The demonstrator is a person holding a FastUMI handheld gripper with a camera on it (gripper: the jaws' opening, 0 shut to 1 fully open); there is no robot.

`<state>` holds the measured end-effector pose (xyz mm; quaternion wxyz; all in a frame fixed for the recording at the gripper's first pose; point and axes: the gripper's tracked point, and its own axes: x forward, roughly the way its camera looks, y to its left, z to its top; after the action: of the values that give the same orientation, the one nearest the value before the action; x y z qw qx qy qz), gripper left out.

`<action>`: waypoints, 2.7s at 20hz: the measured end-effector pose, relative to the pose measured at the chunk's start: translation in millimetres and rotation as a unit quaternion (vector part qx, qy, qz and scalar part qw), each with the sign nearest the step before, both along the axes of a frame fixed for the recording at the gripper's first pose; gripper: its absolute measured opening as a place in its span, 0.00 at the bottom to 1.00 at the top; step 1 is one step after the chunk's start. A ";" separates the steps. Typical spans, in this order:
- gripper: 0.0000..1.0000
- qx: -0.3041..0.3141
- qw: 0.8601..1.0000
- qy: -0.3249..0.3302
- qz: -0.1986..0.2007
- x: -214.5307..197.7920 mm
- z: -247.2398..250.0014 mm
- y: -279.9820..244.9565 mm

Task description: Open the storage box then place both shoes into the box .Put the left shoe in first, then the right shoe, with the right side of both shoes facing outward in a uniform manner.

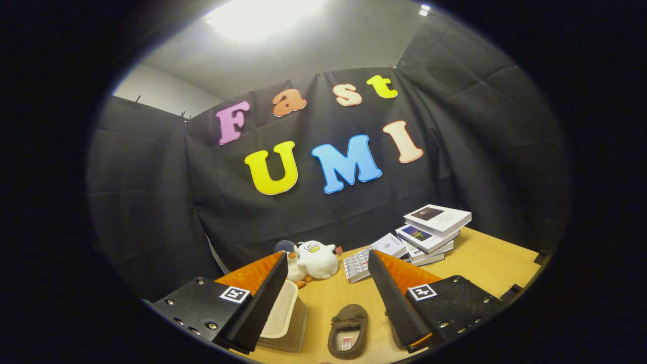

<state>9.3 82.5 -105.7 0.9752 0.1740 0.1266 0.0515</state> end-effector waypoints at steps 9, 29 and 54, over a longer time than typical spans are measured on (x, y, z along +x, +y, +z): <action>0.98 0.155 0.978 0.136 0.037 -10.0 -87.5 65.1; 0.93 0.449 0.840 0.292 0.086 -26.0 -165.6 168.4; 0.04 0.329 0.889 0.229 0.219 -10.6 -41.8 209.9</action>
<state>-1.3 292.4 -147.4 0.7698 0.4600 0.3568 0.2616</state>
